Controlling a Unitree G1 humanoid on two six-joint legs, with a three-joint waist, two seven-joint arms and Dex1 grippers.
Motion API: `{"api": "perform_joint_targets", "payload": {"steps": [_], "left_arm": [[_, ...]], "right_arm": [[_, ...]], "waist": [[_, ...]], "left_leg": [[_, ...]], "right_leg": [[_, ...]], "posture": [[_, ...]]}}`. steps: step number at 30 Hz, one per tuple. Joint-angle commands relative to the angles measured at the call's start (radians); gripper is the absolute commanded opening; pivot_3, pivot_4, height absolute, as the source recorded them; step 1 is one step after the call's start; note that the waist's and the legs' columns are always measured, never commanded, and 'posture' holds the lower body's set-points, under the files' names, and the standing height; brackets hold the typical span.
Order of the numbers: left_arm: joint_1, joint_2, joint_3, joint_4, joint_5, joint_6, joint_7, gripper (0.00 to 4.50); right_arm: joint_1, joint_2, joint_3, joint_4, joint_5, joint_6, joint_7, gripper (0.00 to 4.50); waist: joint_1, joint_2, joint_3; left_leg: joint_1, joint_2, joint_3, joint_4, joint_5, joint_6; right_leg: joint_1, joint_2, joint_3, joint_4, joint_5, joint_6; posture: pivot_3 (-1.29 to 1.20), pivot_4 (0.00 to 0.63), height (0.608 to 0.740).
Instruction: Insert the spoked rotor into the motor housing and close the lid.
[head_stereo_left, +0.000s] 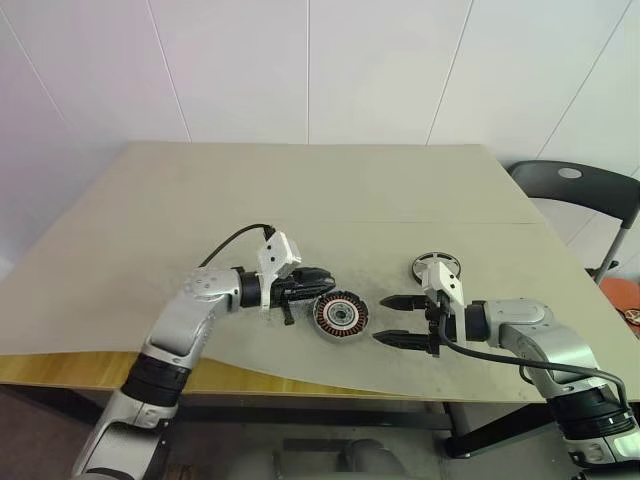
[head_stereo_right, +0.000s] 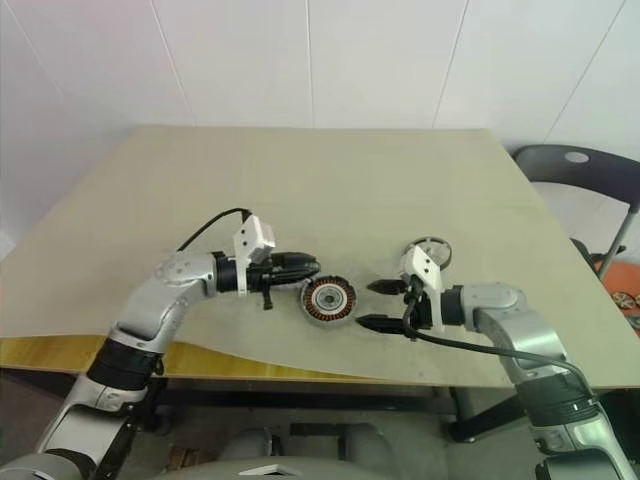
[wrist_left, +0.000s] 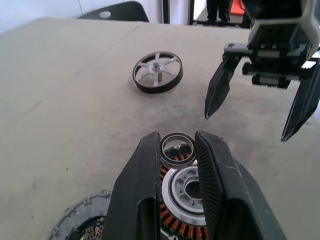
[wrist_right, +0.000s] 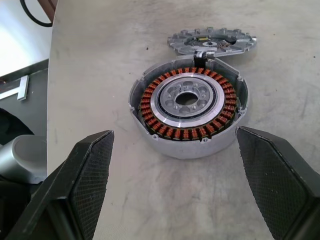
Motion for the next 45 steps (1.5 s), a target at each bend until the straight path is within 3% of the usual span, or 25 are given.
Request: {"api": "perform_joint_targets", "payload": {"steps": [1, 11, 24, 45], "left_arm": [[0.014, 0.022, 0.037, -0.1, -0.042, 0.055, 0.025, 0.67], [0.028, 0.037, 0.063, -0.202, -0.095, 0.132, 0.095, 0.67], [-0.019, -0.07, -0.048, 0.14, 0.046, -0.073, 0.098, 0.67], [-0.034, -0.09, -0.094, 0.253, 0.086, -0.13, -0.046, 0.67]], "right_arm": [[-0.02, 0.01, 0.001, -0.006, -0.003, -0.02, -0.002, 4.09], [-0.035, 0.022, 0.018, 0.02, -0.018, -0.035, 0.006, 4.09], [-0.027, 0.022, 0.014, 0.014, -0.019, -0.035, 0.003, 4.09], [-0.008, 0.029, 0.011, -0.001, -0.018, -0.037, -0.024, 4.09]], "waist": [[0.0, 0.0, 0.0], [0.0, 0.0, 0.0], [0.001, 0.0, 0.0], [0.0, 0.0, 0.0]], "left_leg": [[0.0, 0.0, 0.0, 0.0, 0.0, 0.0], [0.001, 0.0, -0.001, 0.0, 0.0, 0.0], [0.001, -0.001, 0.0, 0.0, 0.0, 0.0], [0.0, -0.001, 0.001, 0.0, 0.0, 0.0]], "right_leg": [[0.0, 0.0, 0.0, 0.0, 0.0, 0.0], [0.0, 0.0, 0.0, 0.0, 0.0, 0.0], [0.001, 0.0, 0.0, 0.0, 0.0, 0.0], [0.001, 0.0, 0.0, 0.0, 0.0, 0.0]], "posture": [[0.0, 0.0, 0.74], [0.0, 0.0, 0.74], [0.0, 0.0, 0.74], [0.0, 0.0, 0.74]]}}
